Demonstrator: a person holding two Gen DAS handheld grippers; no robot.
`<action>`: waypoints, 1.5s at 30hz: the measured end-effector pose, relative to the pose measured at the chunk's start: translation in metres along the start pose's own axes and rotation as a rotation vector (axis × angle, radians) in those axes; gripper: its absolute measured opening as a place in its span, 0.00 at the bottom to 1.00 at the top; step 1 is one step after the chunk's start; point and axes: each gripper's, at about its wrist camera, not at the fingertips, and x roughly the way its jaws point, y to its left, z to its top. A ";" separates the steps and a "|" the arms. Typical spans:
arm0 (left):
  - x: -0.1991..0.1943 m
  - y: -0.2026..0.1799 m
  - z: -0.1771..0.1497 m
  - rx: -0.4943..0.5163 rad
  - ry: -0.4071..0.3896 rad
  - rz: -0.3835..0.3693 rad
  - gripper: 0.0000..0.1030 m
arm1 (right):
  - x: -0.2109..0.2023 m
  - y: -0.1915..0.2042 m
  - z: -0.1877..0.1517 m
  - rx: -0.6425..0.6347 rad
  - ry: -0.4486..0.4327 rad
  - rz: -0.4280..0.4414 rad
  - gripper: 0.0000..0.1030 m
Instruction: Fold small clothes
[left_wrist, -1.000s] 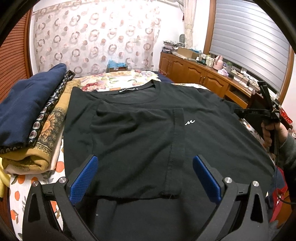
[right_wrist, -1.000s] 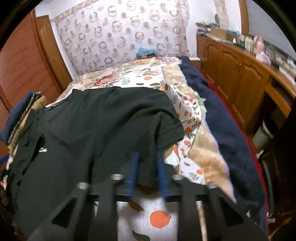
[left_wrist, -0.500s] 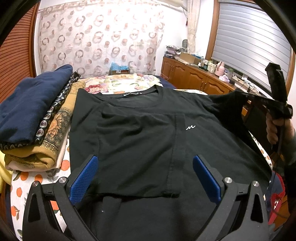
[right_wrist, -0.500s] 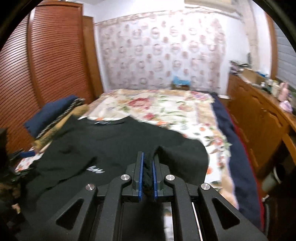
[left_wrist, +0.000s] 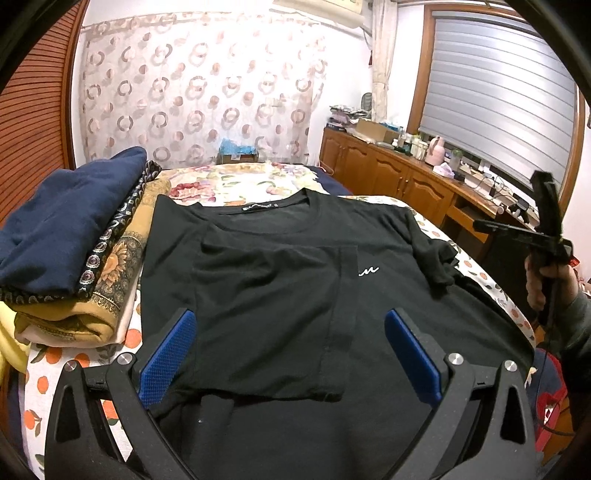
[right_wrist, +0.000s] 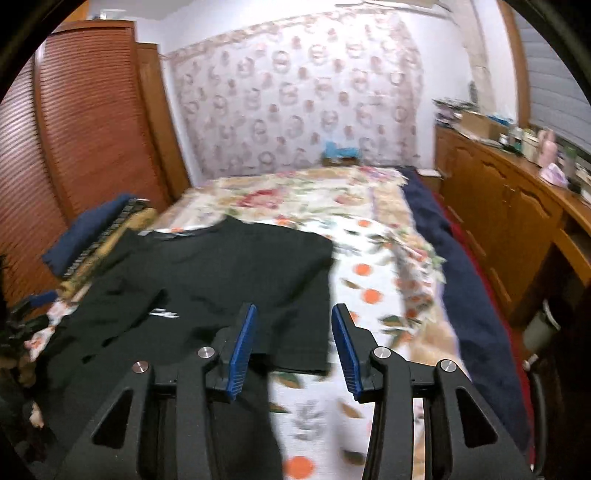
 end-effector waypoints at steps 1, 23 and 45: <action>0.000 -0.001 0.000 0.001 0.001 0.000 0.99 | 0.007 -0.003 -0.001 0.009 0.023 -0.012 0.43; -0.006 0.005 -0.004 -0.007 -0.009 0.011 0.99 | 0.056 0.051 0.039 -0.163 0.116 0.002 0.04; -0.008 0.026 -0.011 -0.065 -0.004 0.016 0.99 | 0.076 0.148 0.107 -0.297 0.092 0.149 0.37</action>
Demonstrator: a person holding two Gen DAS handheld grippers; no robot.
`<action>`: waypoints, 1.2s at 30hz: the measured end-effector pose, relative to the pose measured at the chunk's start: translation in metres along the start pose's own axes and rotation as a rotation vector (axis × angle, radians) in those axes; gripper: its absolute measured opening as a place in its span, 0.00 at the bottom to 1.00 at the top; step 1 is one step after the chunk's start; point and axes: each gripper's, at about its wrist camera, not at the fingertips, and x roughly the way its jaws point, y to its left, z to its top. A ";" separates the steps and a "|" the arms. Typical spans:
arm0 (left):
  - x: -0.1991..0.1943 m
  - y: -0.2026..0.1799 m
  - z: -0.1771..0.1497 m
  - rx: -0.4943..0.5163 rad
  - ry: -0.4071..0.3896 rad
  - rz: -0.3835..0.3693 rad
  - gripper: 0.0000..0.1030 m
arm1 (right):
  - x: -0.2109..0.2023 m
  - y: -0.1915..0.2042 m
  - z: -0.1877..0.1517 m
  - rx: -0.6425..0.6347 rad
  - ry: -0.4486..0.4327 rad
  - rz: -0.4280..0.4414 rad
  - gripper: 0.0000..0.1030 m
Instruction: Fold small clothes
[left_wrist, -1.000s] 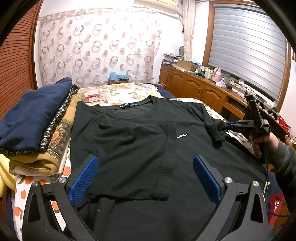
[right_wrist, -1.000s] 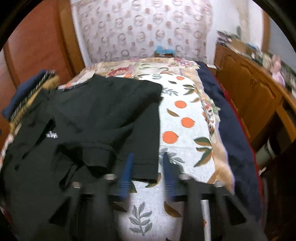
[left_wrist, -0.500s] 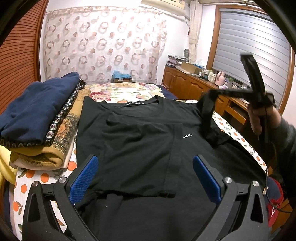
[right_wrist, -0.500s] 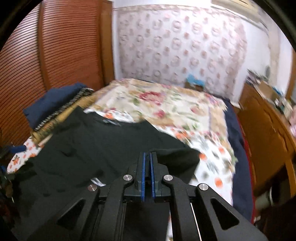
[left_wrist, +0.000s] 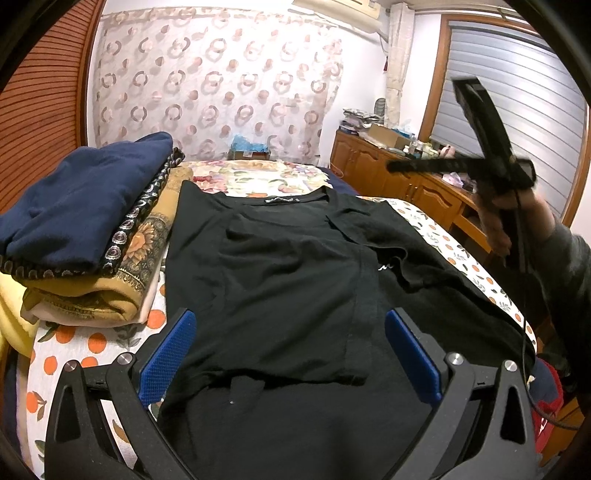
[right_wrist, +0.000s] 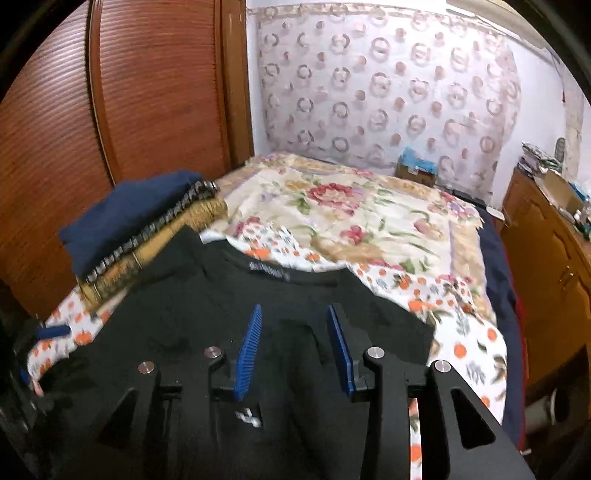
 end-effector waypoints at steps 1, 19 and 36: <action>0.000 0.001 0.000 -0.001 0.000 0.002 0.99 | -0.002 0.002 -0.006 -0.001 0.017 -0.005 0.37; 0.002 0.003 -0.001 -0.007 0.011 0.007 0.99 | 0.020 0.056 -0.078 -0.099 0.175 0.006 0.10; 0.003 0.012 0.003 -0.013 -0.003 0.031 0.99 | -0.011 0.045 -0.094 -0.089 0.130 0.075 0.24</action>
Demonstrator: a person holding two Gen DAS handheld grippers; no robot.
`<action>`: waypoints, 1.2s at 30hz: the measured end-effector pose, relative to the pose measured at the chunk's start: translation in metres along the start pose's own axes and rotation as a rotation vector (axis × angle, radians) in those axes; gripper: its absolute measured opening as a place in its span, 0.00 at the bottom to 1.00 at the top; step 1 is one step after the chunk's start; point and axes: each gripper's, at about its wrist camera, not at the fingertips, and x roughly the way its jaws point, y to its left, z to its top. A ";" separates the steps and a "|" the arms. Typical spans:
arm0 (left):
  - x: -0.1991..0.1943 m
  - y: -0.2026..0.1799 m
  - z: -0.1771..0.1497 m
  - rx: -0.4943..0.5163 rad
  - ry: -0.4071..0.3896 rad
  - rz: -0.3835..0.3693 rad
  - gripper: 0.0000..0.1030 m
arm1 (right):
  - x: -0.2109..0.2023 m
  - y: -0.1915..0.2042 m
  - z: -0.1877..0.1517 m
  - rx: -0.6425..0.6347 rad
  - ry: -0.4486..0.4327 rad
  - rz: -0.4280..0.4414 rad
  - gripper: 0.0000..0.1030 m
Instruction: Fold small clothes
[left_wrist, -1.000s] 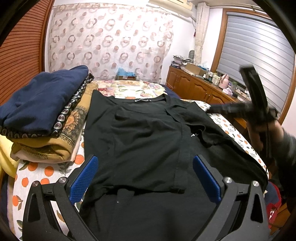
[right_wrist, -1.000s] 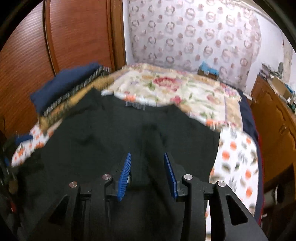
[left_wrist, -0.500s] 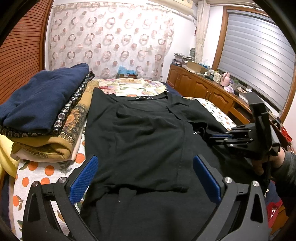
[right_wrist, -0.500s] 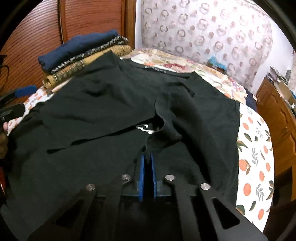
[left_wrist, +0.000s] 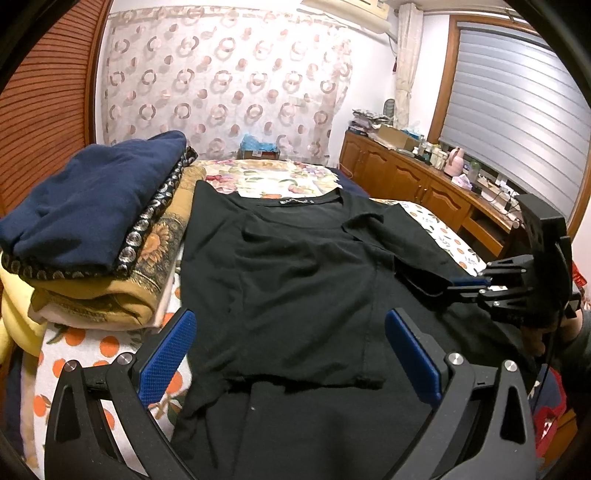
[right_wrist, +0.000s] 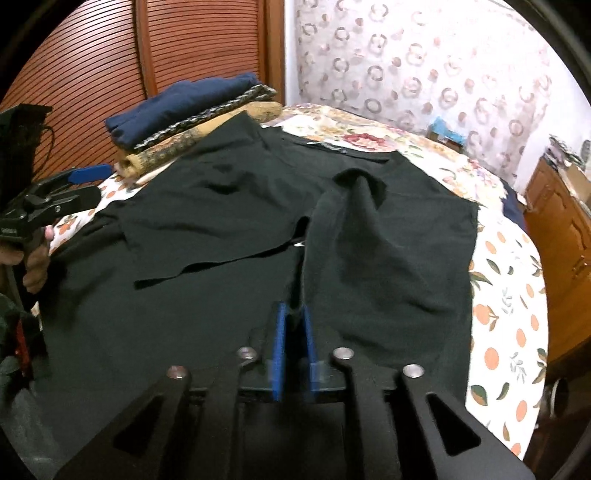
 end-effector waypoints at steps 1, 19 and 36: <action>0.000 0.001 0.002 0.002 -0.002 0.000 0.99 | -0.001 -0.003 0.001 0.013 -0.010 0.001 0.28; 0.053 0.030 0.066 0.058 0.071 0.023 0.93 | 0.046 -0.099 0.036 0.208 -0.010 -0.180 0.46; 0.150 0.034 0.101 0.069 0.272 0.066 0.41 | 0.069 -0.107 0.042 0.181 0.006 -0.202 0.49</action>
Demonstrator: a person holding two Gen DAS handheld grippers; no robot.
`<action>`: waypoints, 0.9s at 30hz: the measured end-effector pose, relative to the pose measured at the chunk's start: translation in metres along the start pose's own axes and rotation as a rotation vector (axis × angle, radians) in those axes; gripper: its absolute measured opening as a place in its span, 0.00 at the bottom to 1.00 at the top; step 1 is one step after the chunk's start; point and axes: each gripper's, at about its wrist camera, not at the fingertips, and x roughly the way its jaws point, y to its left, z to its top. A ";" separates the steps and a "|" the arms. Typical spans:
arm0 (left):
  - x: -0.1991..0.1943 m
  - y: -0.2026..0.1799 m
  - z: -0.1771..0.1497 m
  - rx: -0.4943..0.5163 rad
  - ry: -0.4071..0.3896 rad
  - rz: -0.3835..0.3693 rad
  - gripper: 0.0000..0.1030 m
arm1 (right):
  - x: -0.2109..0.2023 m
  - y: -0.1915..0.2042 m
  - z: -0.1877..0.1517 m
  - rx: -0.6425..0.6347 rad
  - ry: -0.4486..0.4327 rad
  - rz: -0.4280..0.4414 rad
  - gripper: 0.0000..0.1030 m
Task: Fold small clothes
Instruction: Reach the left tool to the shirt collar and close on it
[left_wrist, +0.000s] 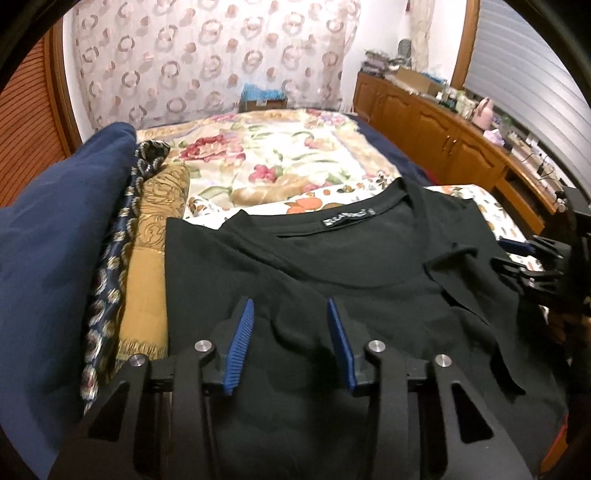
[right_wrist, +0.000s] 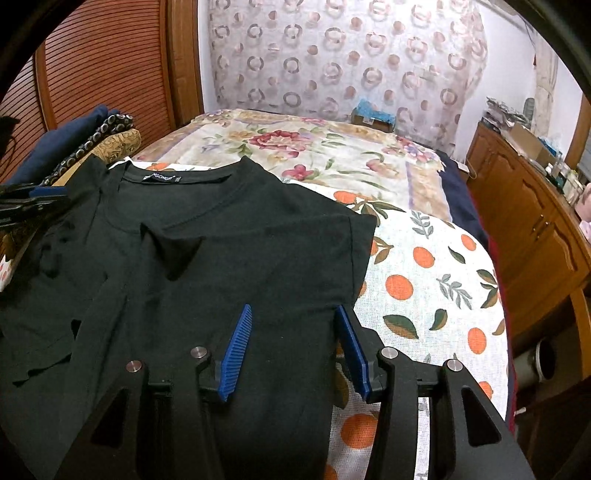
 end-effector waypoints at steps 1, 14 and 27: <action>0.005 0.001 0.003 0.003 0.010 0.010 0.41 | 0.000 0.000 0.000 0.001 0.000 0.000 0.49; 0.029 0.004 0.003 0.016 0.039 0.070 0.34 | 0.000 -0.005 -0.001 0.010 0.000 0.010 0.50; -0.038 0.022 0.024 0.017 -0.121 0.096 0.06 | -0.001 -0.005 -0.002 0.009 0.000 0.011 0.50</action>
